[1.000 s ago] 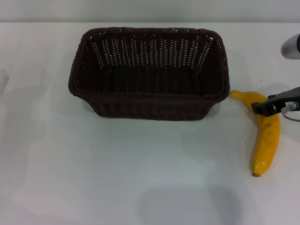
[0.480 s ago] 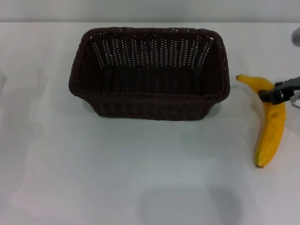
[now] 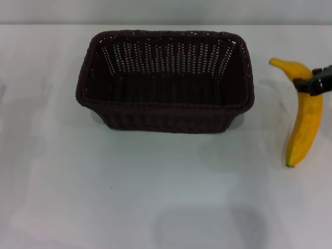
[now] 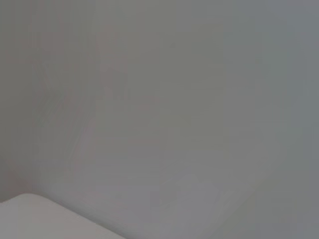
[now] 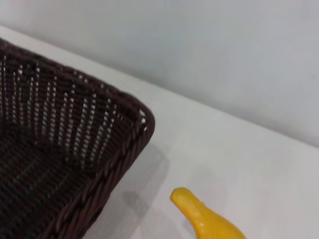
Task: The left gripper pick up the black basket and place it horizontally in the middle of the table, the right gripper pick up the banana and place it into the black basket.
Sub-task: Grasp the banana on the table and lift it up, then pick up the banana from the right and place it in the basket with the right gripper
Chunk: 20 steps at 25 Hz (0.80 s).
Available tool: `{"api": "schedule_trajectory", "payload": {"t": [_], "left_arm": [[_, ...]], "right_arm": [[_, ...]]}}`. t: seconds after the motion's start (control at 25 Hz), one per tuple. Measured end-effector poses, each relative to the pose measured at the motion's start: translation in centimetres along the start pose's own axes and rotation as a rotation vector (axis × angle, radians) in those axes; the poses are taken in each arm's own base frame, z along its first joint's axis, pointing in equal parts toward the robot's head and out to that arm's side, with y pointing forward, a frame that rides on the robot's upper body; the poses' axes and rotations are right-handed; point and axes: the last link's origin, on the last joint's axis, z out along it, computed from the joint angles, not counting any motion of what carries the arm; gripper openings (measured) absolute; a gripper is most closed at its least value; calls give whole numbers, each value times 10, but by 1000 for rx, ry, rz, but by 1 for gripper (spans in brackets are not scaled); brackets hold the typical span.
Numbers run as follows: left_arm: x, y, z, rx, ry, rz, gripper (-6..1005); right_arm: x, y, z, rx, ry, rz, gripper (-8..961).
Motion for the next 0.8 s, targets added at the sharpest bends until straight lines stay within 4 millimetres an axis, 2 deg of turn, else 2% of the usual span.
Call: {"api": "schedule_trajectory", "payload": {"t": [0.32, 0.52, 0.64, 0.8], "left_arm": [[2, -2, -1, 12, 14, -12, 862], [2, -2, 0, 10, 16, -12, 862], [3, 0, 1, 6, 17, -12, 862], [3, 2, 3, 0, 18, -11, 862]], "right_arm": [[-11, -4, -15, 24, -60, -26, 447], [-32, -13, -40, 54, -139, -73, 453], [-56, -8, -54, 60, -216, -138, 457], [-97, 11, -64, 30, -333, -256, 461]]}}
